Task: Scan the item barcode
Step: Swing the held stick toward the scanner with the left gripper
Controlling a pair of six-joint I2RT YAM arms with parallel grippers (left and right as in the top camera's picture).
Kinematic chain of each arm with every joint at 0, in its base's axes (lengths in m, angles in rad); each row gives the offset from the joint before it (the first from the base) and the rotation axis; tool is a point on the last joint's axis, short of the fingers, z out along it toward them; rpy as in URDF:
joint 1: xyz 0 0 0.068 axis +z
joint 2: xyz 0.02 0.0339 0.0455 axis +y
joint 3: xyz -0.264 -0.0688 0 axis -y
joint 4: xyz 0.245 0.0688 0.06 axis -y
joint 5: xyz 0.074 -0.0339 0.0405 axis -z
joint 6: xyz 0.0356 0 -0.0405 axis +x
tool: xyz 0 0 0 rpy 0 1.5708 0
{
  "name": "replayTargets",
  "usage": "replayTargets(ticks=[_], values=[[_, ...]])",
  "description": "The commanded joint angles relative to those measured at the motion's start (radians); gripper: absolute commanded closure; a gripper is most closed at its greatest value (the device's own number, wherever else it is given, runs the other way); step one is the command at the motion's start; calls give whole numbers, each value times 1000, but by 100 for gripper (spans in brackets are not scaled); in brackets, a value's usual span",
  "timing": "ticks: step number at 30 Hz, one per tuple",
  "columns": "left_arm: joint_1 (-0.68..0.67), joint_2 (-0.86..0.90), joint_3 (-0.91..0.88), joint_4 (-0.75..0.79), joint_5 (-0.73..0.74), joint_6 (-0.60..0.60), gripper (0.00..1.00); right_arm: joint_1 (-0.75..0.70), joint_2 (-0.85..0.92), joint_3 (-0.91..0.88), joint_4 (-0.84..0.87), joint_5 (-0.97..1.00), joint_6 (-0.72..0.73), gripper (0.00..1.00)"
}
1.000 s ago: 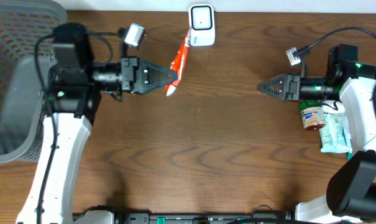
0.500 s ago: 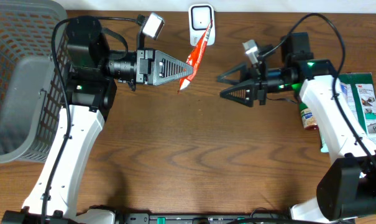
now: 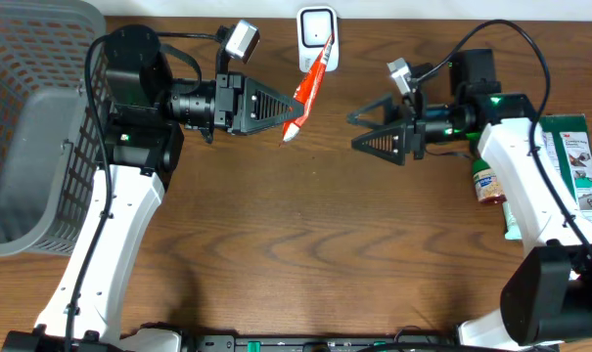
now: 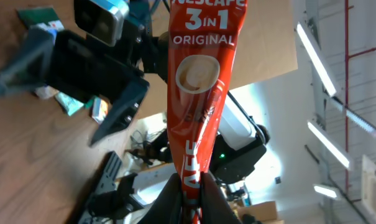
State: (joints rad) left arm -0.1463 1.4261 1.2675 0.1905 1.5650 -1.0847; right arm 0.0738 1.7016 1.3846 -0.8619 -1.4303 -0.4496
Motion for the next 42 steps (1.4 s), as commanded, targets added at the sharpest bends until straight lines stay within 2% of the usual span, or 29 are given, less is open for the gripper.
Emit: replayTargets(ticks=[1,6,9,16,22,28,33,42], values=[[-2,-54,12,6,7,-61,93,-29,5,1,-24,200,148,11],[-2,-154,12,8,7,-73,92,-48,5,1,-114,436,184,1],[-1,-216,12,11,7,-73,93,-49,5,1,-144,513,184,1],[-1,-268,12,11,7,-105,93,-80,5,1,-134,521,264,1],[-1,-268,12,23,6,-134,93,-172,5,1,-169,521,278,1],[-1,-278,12,156,6,-242,93,-269,5,1,-207,562,277,1],[29,-319,12,348,-6,-373,93,-303,5,0,-235,661,277,1],[143,-389,12,345,6,-394,93,-302,5,1,-235,670,277,1]])
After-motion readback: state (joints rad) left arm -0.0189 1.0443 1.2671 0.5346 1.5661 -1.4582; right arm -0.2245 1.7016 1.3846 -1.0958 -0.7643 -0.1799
